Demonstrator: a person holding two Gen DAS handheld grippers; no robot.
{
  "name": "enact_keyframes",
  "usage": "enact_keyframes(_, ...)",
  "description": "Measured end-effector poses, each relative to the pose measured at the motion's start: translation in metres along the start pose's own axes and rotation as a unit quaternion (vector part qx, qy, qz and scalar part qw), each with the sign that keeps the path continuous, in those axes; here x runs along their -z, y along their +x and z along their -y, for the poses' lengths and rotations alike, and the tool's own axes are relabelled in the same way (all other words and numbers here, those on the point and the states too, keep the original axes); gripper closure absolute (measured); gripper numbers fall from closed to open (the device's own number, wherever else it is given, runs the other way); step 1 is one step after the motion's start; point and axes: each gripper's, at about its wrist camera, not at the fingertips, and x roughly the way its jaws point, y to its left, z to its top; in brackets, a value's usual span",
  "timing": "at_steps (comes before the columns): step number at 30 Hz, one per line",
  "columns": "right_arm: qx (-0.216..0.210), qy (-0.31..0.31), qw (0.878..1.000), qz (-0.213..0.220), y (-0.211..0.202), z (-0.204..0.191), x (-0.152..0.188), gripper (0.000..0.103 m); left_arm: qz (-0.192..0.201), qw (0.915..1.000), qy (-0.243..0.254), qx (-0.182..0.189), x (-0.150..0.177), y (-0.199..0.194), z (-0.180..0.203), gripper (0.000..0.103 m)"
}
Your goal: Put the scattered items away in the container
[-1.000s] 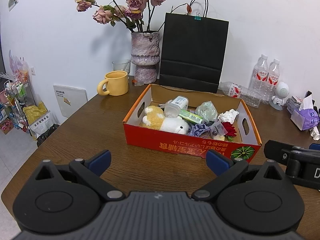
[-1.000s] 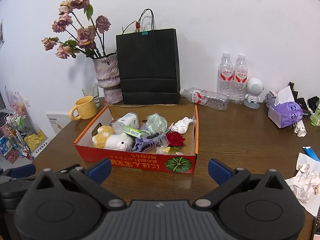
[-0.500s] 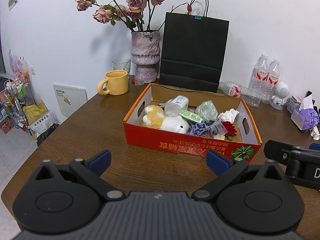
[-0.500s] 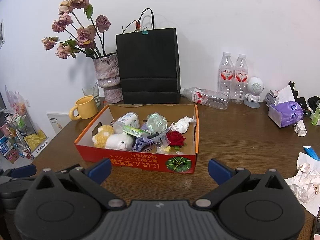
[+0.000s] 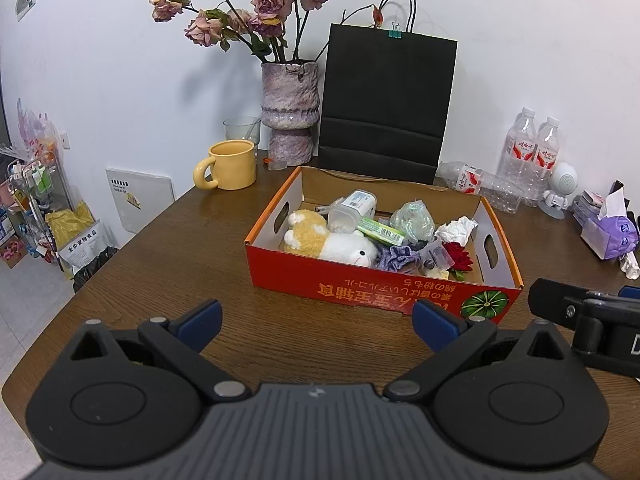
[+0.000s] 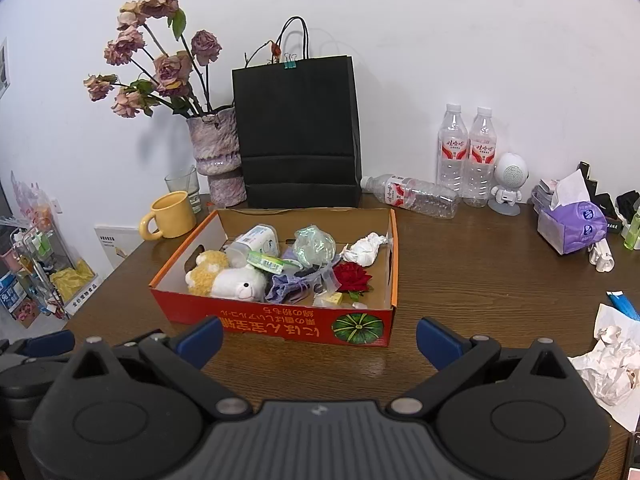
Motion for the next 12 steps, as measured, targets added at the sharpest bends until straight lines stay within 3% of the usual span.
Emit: enact_keyframes(12,-0.001,0.002,1.0,-0.002,-0.0002,-0.0001,-0.001,0.0,0.009,0.9999,0.002,-0.007,-0.0006,-0.0011,0.0008,0.0)
